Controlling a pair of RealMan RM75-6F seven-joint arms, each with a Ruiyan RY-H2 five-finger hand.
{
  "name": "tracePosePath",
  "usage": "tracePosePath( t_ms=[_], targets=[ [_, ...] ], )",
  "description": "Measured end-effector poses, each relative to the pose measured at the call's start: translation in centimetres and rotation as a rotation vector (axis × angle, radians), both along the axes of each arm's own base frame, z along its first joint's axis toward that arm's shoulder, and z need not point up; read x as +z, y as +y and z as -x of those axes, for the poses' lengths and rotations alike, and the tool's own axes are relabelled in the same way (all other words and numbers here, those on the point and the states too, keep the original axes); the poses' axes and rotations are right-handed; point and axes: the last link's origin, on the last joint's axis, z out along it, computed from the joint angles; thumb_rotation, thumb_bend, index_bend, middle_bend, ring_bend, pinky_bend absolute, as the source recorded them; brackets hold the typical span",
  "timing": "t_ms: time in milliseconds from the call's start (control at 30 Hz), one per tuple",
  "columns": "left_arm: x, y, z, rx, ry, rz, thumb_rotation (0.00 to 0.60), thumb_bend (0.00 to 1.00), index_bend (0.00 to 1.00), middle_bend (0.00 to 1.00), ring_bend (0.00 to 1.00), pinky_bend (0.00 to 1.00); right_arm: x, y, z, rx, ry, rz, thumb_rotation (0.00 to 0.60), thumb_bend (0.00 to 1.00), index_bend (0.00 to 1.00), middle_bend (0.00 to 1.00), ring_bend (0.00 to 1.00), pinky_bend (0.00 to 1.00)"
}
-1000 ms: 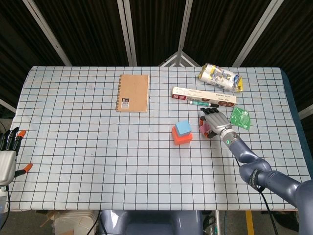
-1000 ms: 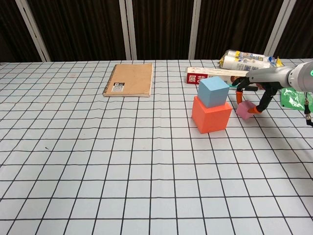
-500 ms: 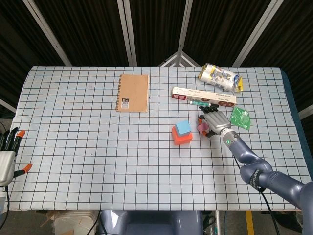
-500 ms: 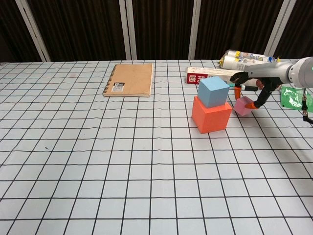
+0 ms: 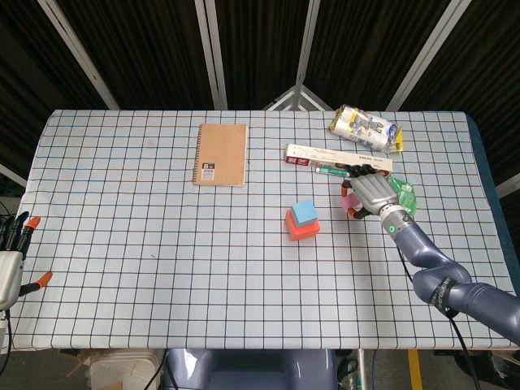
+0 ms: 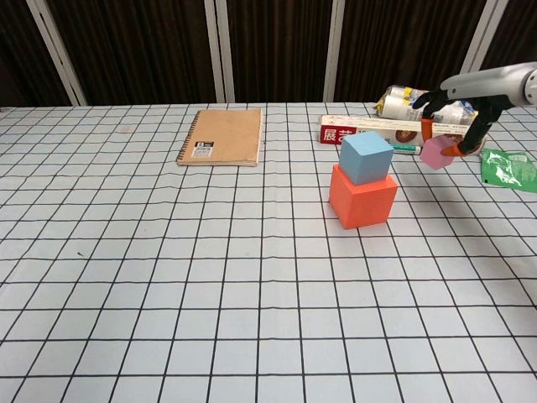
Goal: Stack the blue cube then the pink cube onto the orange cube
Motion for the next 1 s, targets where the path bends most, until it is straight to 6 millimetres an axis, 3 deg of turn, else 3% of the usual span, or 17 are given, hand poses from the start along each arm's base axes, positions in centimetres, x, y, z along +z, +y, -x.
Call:
tracePosePath(
  t_ms=[267,500,733,1000],
  targets=[
    [0.4,-0.2,0.0,-0.011,-0.023,0.003,0.600,0.11,0.05,0.00,0.00,0.00,3.7,0.4,-1.7,-0.007,0.037,0.056,0.600,0.46,0.47,0.00,0.00,0.00],
    [0.7,-0.3,0.1,-0.022,-0.046,0.019,0.600,0.11,0.05,0.00,0.00,0.00,6.0,2.3,-4.2,-0.009,0.060,0.095,0.600,0.46,0.47,0.00,0.00,0.00],
    [1.0,-0.4,0.2,-0.031,-0.062,0.034,0.600,0.11,0.05,0.00,0.00,0.00,6.9,4.2,-7.6,-0.037,0.062,0.127,0.600,0.47,0.48,0.00,0.00,0.00],
    [1.3,-0.3,0.3,-0.037,-0.072,0.036,0.600,0.11,0.05,0.00,0.00,0.00,6.4,5.3,-11.3,-0.093,0.077,0.133,0.600,0.47,0.49,0.00,0.00,0.00]
  ],
)
